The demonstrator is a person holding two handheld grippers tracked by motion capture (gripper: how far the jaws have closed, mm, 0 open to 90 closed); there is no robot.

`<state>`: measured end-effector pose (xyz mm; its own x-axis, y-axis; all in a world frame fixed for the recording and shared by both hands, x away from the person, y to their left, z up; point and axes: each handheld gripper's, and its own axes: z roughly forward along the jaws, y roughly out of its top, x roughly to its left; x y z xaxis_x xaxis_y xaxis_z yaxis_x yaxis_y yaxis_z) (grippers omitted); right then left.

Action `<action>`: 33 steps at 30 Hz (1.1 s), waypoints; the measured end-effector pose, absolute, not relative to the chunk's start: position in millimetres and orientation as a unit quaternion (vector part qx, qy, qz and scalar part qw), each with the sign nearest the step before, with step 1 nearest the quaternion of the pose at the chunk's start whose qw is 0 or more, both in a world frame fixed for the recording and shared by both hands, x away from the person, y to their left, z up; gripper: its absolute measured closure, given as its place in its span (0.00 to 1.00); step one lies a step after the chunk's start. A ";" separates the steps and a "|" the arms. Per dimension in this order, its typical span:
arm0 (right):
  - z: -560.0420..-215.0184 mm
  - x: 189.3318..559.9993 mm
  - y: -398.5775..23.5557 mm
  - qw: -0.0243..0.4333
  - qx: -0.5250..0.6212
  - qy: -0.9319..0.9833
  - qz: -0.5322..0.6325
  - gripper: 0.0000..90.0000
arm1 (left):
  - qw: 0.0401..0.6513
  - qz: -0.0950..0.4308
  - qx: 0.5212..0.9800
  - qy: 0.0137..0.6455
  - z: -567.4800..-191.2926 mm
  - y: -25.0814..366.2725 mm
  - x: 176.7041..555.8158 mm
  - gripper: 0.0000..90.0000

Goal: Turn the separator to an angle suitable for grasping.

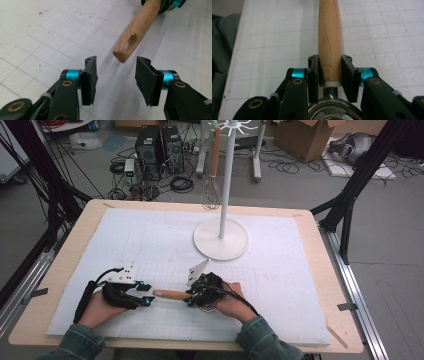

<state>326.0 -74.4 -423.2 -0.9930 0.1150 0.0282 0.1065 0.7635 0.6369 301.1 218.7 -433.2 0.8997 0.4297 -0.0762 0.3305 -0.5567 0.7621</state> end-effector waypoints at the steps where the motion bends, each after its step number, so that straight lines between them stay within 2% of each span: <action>1: -422.1 326.3 -75.7 0.008 0.060 0.937 0.344 0.78 | 0.422 0.058 0.879 0.217 -432.7 218.2 301.0 0.58; 11: -412.2 320.7 -85.1 0.019 0.073 0.917 0.392 0.78 | 0.457 0.051 0.865 0.204 -421.8 205.8 301.1 0.55; 33: -401.7 313.7 -94.2 0.039 0.099 0.883 0.457 0.78 | 0.503 0.033 0.845 0.176 -389.7 170.0 307.0 0.58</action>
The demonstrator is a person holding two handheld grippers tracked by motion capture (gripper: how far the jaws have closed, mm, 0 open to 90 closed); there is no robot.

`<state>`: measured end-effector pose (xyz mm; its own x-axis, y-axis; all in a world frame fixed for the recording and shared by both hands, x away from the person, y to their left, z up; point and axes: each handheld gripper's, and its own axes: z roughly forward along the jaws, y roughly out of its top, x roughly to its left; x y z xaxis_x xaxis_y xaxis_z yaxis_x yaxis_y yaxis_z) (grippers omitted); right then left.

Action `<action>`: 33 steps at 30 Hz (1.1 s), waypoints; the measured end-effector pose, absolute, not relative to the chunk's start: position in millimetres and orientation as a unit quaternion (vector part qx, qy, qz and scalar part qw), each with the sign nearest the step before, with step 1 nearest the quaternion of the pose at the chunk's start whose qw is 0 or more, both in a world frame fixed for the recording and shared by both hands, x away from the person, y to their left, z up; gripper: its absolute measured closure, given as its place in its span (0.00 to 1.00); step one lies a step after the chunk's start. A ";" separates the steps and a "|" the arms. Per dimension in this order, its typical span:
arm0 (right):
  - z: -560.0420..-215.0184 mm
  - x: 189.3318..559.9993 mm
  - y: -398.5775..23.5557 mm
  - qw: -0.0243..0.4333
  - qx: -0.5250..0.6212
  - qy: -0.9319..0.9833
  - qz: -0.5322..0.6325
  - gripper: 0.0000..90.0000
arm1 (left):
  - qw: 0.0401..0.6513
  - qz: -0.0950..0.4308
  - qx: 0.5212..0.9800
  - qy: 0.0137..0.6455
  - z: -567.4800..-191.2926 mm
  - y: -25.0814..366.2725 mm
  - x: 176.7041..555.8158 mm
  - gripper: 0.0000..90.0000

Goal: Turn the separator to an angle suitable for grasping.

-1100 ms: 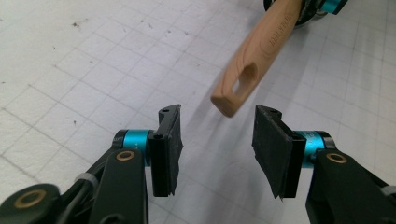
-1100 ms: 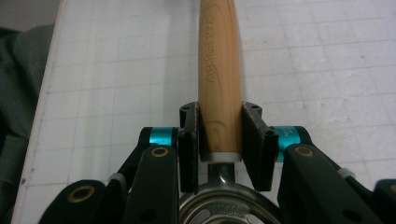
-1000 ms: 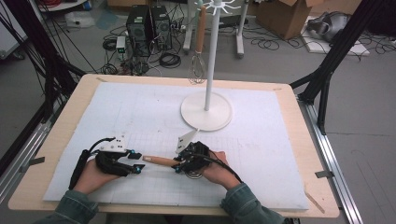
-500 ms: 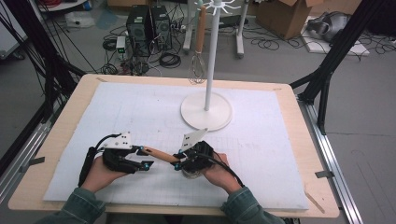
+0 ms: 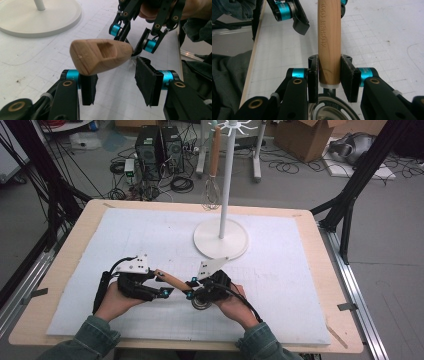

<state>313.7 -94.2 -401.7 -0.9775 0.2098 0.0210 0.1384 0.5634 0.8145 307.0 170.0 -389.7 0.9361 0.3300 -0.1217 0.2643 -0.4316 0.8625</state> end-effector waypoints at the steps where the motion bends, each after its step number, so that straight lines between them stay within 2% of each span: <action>1: -401.6 313.2 -94.6 0.040 0.097 0.883 0.458 0.78 | 0.505 0.031 0.845 0.175 -388.7 169.9 307.6 0.58; 5: -402.4 311.9 -94.9 0.044 0.100 0.880 0.462 0.78 | 0.513 0.028 0.840 0.176 -385.4 166.7 309.5 0.60; 13: -400.4 307.3 -96.9 0.050 0.101 0.877 0.467 0.78 | 0.525 0.020 0.833 0.172 -382.1 162.9 309.5 0.69; 20: -397.3 304.0 -100.5 0.046 0.097 0.875 0.472 0.77 | 0.536 0.002 0.830 0.156 -377.6 160.4 308.0 0.74; 28: -391.9 306.7 -102.9 0.021 0.085 0.879 0.468 0.76 | 0.539 -0.007 0.832 0.131 -369.8 153.0 306.1 0.78; 33: -389.7 304.5 -104.8 0.034 0.086 0.878 0.470 0.78 | 0.546 -0.009 0.827 0.136 -366.9 149.7 307.9 0.78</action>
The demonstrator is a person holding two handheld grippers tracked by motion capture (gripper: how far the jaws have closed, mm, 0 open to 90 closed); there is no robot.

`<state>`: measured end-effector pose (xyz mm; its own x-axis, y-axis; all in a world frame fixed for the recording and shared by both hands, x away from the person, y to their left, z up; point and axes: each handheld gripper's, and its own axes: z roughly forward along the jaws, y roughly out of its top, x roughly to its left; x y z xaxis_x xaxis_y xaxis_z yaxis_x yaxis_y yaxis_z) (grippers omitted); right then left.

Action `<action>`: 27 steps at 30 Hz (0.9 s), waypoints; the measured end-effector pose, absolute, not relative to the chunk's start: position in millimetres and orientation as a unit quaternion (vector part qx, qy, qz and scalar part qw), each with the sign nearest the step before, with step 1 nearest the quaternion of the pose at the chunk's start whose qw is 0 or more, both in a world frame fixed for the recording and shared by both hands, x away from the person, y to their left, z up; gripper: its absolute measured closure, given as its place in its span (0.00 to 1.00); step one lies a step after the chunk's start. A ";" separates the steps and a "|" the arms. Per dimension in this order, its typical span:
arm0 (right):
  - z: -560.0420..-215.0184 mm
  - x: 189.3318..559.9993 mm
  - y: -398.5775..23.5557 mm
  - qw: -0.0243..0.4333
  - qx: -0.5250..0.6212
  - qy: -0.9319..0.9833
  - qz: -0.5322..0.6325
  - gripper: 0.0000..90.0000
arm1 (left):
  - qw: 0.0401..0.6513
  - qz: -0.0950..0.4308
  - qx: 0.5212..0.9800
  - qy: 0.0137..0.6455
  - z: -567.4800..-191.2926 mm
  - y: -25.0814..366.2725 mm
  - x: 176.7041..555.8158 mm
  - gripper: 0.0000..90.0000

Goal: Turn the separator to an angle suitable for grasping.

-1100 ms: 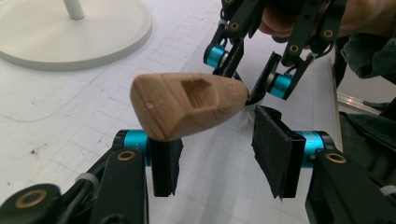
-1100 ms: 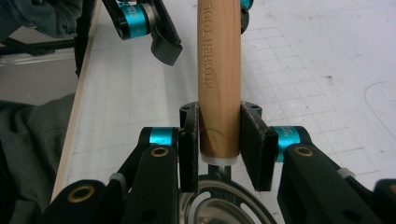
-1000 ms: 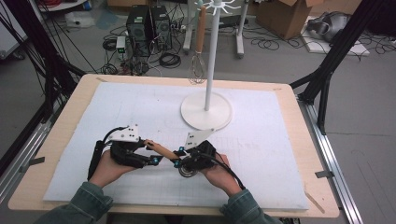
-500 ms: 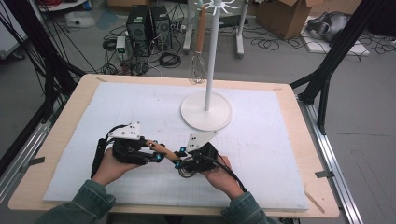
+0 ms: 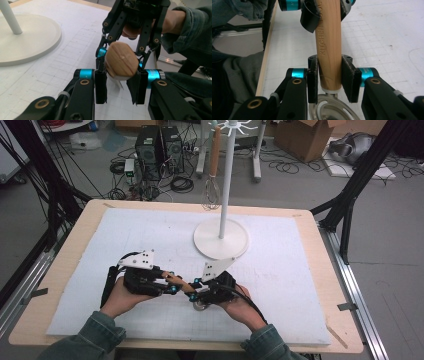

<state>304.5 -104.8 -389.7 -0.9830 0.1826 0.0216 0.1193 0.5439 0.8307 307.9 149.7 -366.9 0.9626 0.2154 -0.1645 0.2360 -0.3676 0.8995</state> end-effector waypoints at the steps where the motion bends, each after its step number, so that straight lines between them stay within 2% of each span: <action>1: -389.0 303.7 -105.0 0.039 0.089 0.877 0.470 0.78 | 0.550 -0.011 0.823 0.140 -365.5 149.0 308.4 0.78; 6: -386.5 301.0 -103.9 0.041 0.093 0.870 0.482 0.78 | 0.550 -0.011 0.825 0.129 -358.1 147.3 308.6 0.79; 15: -378.6 307.7 -106.8 0.002 0.086 0.866 0.493 0.76 | 0.547 -0.010 0.829 0.114 -352.5 144.8 308.7 0.80; 27: -376.1 308.6 -104.1 0.009 0.083 0.864 0.497 0.80 | 0.546 -0.004 0.830 0.112 -350.8 140.5 309.0 0.79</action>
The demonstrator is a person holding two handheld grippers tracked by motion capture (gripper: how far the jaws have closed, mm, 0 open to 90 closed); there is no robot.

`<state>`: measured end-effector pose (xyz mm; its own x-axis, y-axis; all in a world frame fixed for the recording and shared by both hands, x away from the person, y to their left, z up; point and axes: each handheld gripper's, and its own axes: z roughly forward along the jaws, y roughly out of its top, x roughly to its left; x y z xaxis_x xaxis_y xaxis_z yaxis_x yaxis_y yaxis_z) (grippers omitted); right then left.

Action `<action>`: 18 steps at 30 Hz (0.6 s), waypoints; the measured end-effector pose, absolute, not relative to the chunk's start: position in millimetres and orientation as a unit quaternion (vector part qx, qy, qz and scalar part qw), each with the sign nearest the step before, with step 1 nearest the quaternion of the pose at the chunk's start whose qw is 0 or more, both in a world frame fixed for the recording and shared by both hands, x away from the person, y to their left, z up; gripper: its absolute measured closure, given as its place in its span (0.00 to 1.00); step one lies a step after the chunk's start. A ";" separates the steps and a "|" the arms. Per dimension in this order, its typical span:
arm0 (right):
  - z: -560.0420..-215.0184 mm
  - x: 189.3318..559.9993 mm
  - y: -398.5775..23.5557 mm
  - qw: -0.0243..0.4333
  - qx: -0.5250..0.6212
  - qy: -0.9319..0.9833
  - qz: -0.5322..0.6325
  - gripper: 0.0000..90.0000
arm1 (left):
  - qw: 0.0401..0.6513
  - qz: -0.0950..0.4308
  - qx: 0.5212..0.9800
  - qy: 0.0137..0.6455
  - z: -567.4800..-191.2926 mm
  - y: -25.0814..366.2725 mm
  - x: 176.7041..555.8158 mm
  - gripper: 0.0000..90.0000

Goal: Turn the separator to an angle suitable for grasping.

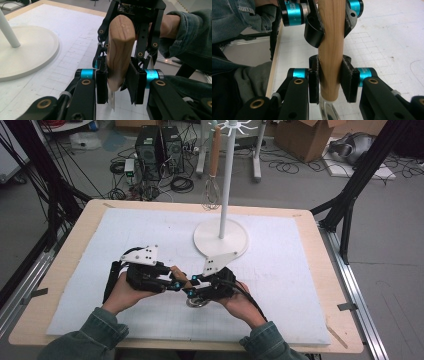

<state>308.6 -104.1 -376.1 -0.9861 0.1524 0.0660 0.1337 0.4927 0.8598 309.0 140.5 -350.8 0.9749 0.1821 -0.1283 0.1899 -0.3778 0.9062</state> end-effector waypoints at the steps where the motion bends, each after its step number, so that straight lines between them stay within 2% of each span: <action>1: -376.4 308.3 -104.3 0.005 0.085 0.864 0.497 0.80 | 0.547 -0.002 0.829 0.114 -350.7 140.7 308.9 0.79; 18: -373.1 319.2 -127.5 0.011 0.140 0.837 0.529 0.80 | 0.548 0.025 0.819 0.167 -364.3 172.6 308.1 0.52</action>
